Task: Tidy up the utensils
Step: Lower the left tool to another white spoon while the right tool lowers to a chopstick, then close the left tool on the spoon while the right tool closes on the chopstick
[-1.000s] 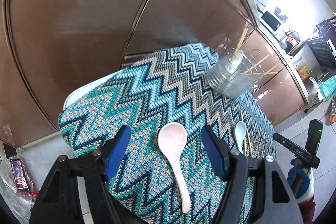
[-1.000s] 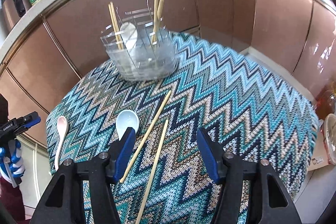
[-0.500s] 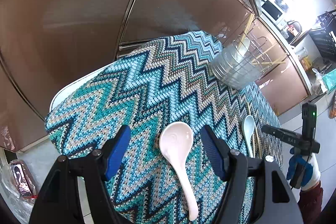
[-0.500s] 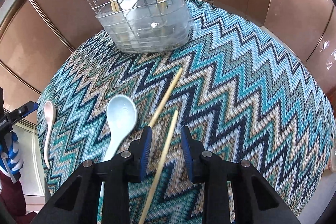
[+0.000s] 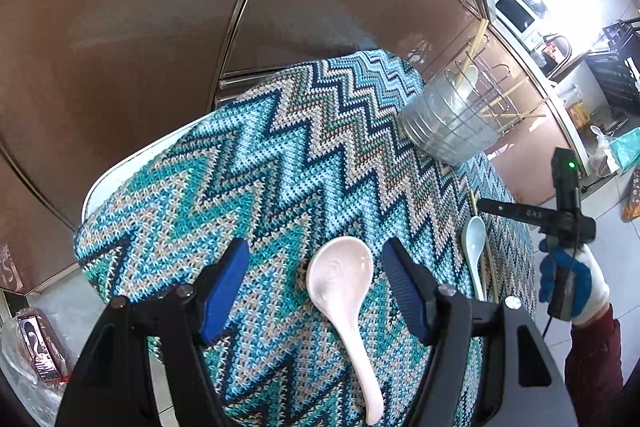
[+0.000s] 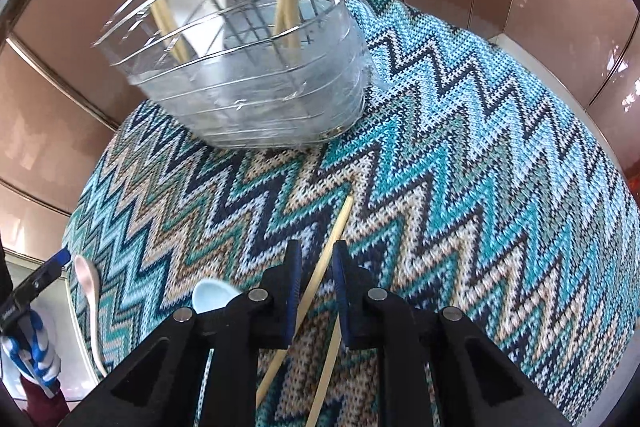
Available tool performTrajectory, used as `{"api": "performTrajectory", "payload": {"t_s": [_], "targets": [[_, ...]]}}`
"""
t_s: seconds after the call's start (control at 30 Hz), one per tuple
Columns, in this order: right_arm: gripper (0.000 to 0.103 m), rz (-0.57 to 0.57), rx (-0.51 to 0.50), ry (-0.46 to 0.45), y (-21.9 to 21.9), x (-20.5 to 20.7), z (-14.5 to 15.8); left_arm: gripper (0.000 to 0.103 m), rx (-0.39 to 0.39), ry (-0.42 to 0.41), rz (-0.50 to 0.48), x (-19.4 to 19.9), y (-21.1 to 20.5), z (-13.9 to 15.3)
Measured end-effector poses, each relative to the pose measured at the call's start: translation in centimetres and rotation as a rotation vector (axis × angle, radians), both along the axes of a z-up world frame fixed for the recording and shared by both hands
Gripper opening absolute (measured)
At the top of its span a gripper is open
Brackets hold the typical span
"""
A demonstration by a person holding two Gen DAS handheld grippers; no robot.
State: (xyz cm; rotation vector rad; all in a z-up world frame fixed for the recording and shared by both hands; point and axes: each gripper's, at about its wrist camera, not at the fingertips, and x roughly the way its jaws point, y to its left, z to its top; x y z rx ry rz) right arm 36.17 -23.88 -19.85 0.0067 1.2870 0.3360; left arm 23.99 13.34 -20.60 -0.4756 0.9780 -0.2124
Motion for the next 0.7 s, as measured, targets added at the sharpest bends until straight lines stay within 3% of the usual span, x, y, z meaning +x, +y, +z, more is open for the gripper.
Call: {"api": "performTrajectory", "payload": {"t_s": [0.37,0.7], "targets": [[0.011,-0.011,-0.018,0.06,1.6,1.2,-2.5,0.048,-0.103,0.061,-0.076,1.0,0.1,-1.3],[0.011,-0.017,0.005,0.091,1.0,2.2,-2.6,0.025,-0.044,0.102,-0.138,1.6,-1.6,-2.2]]}}
